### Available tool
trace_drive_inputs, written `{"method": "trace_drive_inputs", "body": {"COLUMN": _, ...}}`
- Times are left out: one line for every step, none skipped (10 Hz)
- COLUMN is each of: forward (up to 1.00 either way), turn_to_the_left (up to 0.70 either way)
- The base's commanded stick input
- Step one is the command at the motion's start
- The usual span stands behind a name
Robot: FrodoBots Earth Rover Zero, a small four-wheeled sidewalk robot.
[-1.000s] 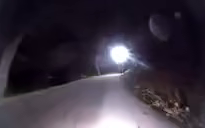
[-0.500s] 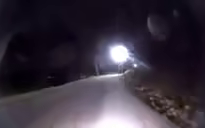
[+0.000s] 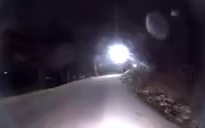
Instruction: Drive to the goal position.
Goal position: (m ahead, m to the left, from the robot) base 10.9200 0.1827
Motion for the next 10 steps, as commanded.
{"method": "trace_drive_inputs", "body": {"forward": 1.0, "turn_to_the_left": 0.0}}
{"method": "trace_drive_inputs", "body": {"forward": 1.0, "turn_to_the_left": 0.0}}
{"method": "trace_drive_inputs", "body": {"forward": 1.0, "turn_to_the_left": 0.0}}
{"method": "trace_drive_inputs", "body": {"forward": 1.0, "turn_to_the_left": 0.0}}
{"method": "trace_drive_inputs", "body": {"forward": 1.0, "turn_to_the_left": 0.0}}
{"method": "trace_drive_inputs", "body": {"forward": 1.0, "turn_to_the_left": 0.0}}
{"method": "trace_drive_inputs", "body": {"forward": 1.0, "turn_to_the_left": 0.0}}
{"method": "trace_drive_inputs", "body": {"forward": 1.0, "turn_to_the_left": 0.0}}
{"method": "trace_drive_inputs", "body": {"forward": 1.0, "turn_to_the_left": 0.0}}
{"method": "trace_drive_inputs", "body": {"forward": 1.0, "turn_to_the_left": 0.0}}
